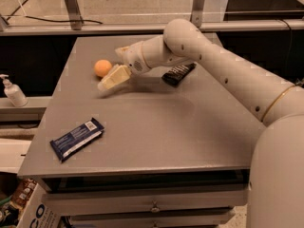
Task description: Move orange near rxbar blueberry
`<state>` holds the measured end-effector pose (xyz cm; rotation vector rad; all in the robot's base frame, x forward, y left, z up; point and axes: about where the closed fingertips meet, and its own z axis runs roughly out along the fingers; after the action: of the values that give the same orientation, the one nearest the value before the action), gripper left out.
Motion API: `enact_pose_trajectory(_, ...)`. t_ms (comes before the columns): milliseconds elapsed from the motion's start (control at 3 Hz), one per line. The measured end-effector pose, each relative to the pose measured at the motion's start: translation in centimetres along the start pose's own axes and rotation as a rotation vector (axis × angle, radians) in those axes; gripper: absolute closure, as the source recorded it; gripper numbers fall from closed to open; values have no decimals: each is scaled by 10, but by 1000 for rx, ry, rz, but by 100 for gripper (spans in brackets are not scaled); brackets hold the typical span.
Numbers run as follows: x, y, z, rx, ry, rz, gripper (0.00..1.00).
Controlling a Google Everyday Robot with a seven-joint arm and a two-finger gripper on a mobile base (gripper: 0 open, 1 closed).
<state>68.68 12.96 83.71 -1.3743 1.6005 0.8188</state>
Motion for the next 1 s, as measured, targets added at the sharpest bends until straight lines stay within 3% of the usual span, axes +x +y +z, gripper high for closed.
enact_pose_trajectory(333,1,4,19,-35,2,-12,16)
enact_pose_trajectory(1000,14,-7,6,-7,-11,7,62)
